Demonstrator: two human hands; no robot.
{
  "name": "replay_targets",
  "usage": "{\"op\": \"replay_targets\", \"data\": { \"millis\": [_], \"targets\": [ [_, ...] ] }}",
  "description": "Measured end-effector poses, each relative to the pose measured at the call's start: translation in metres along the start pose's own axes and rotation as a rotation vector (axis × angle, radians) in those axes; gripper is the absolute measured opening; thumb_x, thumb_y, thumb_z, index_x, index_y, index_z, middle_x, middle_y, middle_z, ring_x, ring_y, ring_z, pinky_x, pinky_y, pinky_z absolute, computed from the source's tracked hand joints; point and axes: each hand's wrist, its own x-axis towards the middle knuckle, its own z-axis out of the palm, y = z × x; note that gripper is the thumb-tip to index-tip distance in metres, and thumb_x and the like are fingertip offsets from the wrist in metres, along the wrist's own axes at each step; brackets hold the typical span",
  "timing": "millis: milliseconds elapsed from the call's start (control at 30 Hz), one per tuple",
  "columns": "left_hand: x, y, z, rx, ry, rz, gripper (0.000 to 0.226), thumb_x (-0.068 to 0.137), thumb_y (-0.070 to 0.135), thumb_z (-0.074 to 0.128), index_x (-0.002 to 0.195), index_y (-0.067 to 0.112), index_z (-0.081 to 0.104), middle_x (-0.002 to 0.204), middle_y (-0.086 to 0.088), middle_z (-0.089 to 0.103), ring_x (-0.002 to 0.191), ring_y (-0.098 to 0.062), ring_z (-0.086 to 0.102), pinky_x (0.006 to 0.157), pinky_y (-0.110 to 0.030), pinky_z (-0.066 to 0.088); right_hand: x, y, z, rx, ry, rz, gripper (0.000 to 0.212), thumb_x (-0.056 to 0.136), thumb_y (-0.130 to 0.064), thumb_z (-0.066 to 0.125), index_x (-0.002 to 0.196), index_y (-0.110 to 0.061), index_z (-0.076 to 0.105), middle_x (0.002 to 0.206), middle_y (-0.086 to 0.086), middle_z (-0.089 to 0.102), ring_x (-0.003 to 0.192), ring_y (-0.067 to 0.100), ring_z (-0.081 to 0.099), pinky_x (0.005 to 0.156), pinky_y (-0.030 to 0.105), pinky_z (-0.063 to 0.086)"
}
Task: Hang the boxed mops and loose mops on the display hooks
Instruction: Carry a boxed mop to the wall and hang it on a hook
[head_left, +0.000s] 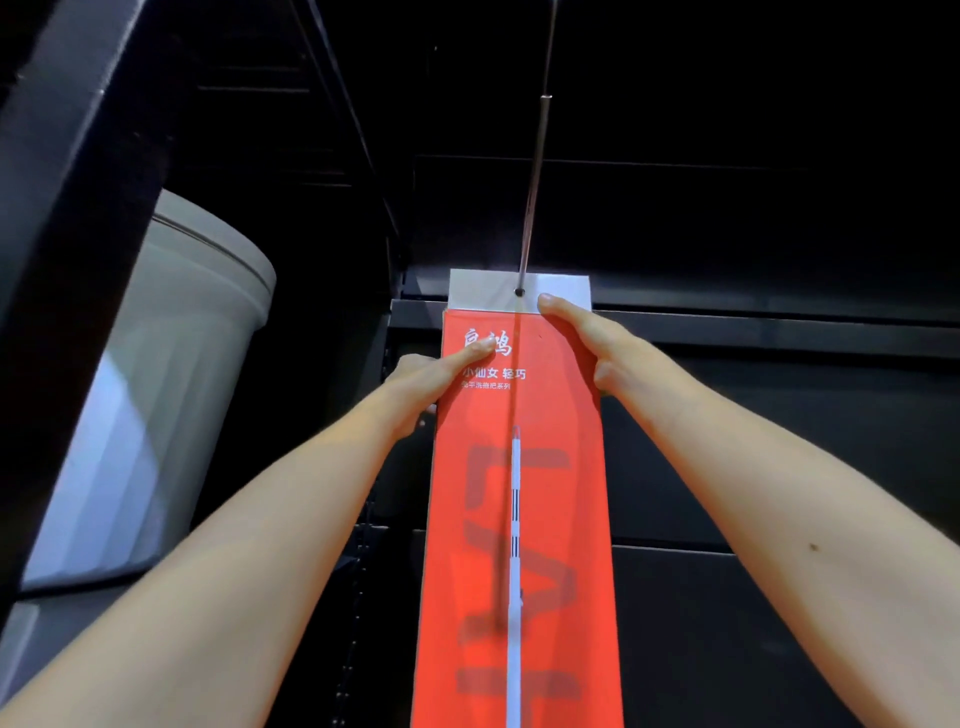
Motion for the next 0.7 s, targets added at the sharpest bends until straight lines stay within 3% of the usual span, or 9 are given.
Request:
{"op": "replay_targets", "data": {
  "millis": [267, 467, 533, 633, 700],
  "targets": [
    [0.023, -0.02, 0.007, -0.005, 0.011, -0.06, 0.093, 0.032, 0.082, 0.07, 0.097, 0.016, 0.068, 0.098, -0.003, 0.072, 0.093, -0.026, 0.065, 0.095, -0.046, 0.047, 0.022, 0.024, 0.008, -0.01, 0.054, 0.033, 0.069, 0.05, -0.053, 0.086, 0.105, -0.014, 0.071, 0.096, 0.006, 0.075, 0.072, 0.023, 0.07, 0.057, 0.03, 0.053],
    [0.03, -0.023, 0.01, -0.001, -0.028, -0.072, 0.083, 0.064, 0.07, 0.068, 0.118, 0.008, 0.057, 0.1, -0.004, 0.065, 0.09, -0.023, 0.06, 0.098, -0.044, 0.044, 0.045, 0.038, 0.006, -0.005, 0.074, 0.034, 0.102, 0.018, -0.056, 0.087, 0.11, -0.015, 0.069, 0.095, 0.007, 0.076, 0.08, 0.025, 0.073, 0.074, 0.041, 0.059],
    [0.033, -0.024, 0.01, -0.002, -0.037, -0.067, 0.082, 0.068, 0.067, 0.067, 0.123, 0.007, 0.054, 0.104, -0.005, 0.064, 0.085, -0.021, 0.059, 0.091, -0.04, 0.045, 0.034, 0.037, 0.007, -0.029, 0.092, 0.008, 0.101, 0.023, -0.056, 0.088, 0.111, -0.013, 0.067, 0.094, 0.007, 0.075, 0.077, 0.024, 0.073, 0.07, 0.038, 0.059],
    [0.037, -0.025, 0.012, 0.001, -0.043, -0.075, 0.082, 0.072, 0.063, 0.067, 0.128, 0.007, 0.049, 0.11, -0.007, 0.065, 0.082, -0.02, 0.06, 0.076, -0.035, 0.046, 0.018, 0.033, 0.008, -0.051, 0.143, -0.051, 0.066, 0.052, -0.05, 0.089, 0.096, -0.008, 0.063, 0.085, 0.006, 0.069, 0.069, 0.02, 0.068, 0.058, 0.03, 0.054],
    [0.039, -0.025, 0.014, -0.006, -0.044, -0.079, 0.08, 0.073, 0.061, 0.068, 0.128, 0.007, 0.047, 0.105, -0.007, 0.063, 0.078, -0.019, 0.06, 0.074, -0.036, 0.047, 0.019, 0.034, 0.006, -0.097, 0.182, -0.085, 0.075, 0.048, -0.056, 0.087, 0.101, -0.008, 0.063, 0.091, 0.006, 0.069, 0.075, 0.021, 0.068, 0.067, 0.034, 0.057]
  ]
}}
